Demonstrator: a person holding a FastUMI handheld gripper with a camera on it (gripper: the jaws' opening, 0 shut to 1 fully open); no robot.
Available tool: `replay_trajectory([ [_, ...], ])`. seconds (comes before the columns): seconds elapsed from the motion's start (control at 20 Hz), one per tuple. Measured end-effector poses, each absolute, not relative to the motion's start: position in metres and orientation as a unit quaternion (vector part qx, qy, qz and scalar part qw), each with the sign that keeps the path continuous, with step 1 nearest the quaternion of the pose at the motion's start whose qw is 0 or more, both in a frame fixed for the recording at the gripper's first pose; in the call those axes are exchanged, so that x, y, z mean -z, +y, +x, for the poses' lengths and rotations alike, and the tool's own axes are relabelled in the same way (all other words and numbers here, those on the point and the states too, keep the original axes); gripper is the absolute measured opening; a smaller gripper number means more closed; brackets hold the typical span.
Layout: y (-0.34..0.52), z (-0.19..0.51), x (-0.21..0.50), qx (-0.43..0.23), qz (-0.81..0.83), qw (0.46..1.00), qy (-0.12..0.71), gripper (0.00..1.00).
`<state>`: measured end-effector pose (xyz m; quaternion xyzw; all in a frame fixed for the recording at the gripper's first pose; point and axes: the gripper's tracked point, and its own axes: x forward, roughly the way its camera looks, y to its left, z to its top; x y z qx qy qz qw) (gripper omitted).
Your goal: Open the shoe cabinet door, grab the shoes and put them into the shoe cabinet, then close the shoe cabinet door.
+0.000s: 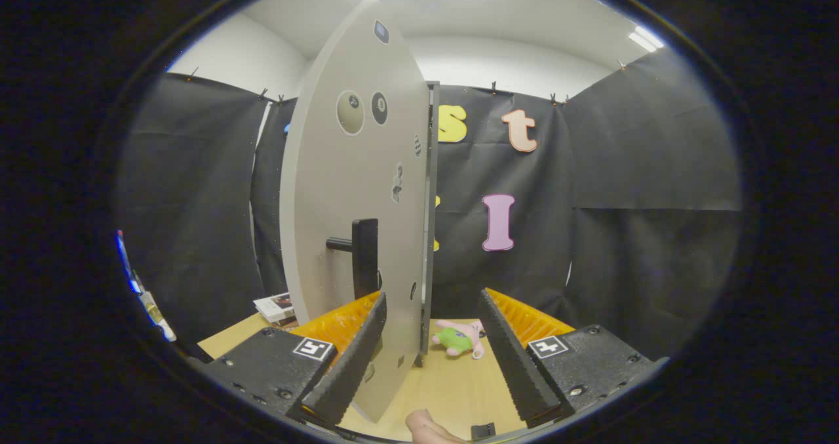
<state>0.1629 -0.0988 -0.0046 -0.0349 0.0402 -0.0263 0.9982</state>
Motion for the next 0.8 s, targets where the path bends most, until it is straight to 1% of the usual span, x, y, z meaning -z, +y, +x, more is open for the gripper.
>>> replay_trajectory([
  [0.4, -0.026, 0.187, 0.011, -0.004, -0.027, 0.999, 0.044, 0.94],
  [0.6, 0.015, 0.220, 0.008, -0.018, -0.019, 0.999, 0.045, 0.94],
  [0.7, 0.043, 0.242, 0.007, -0.035, -0.018, 0.998, 0.048, 0.93],
  [0.8, 0.064, 0.258, 0.019, -0.062, -0.011, 0.996, 0.070, 0.96],
])
